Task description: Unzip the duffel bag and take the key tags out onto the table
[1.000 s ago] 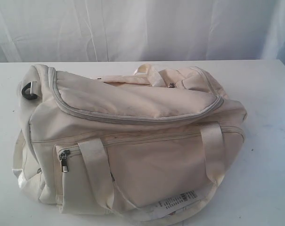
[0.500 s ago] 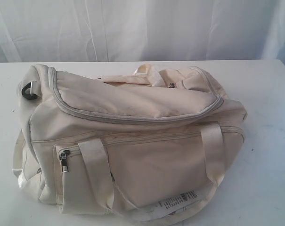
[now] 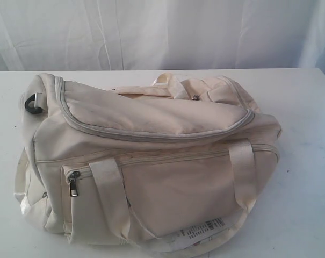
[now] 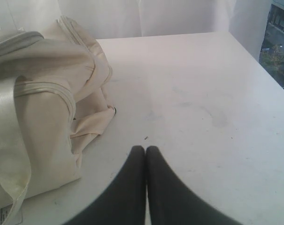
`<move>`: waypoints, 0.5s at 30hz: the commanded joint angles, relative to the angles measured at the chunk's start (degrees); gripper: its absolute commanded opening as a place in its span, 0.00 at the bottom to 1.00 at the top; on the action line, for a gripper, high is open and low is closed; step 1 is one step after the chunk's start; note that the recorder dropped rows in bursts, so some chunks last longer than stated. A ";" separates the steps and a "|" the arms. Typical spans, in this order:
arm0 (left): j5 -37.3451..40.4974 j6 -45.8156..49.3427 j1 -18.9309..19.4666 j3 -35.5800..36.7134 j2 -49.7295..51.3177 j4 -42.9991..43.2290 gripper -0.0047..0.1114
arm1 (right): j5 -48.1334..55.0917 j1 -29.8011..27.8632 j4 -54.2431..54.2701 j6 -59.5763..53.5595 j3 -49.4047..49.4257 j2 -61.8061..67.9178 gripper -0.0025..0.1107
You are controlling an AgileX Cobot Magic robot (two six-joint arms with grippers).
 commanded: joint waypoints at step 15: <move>-28.71 -17.55 -0.44 -22.26 38.79 43.25 0.04 | -0.20 -0.08 -0.39 0.01 0.28 -0.24 0.02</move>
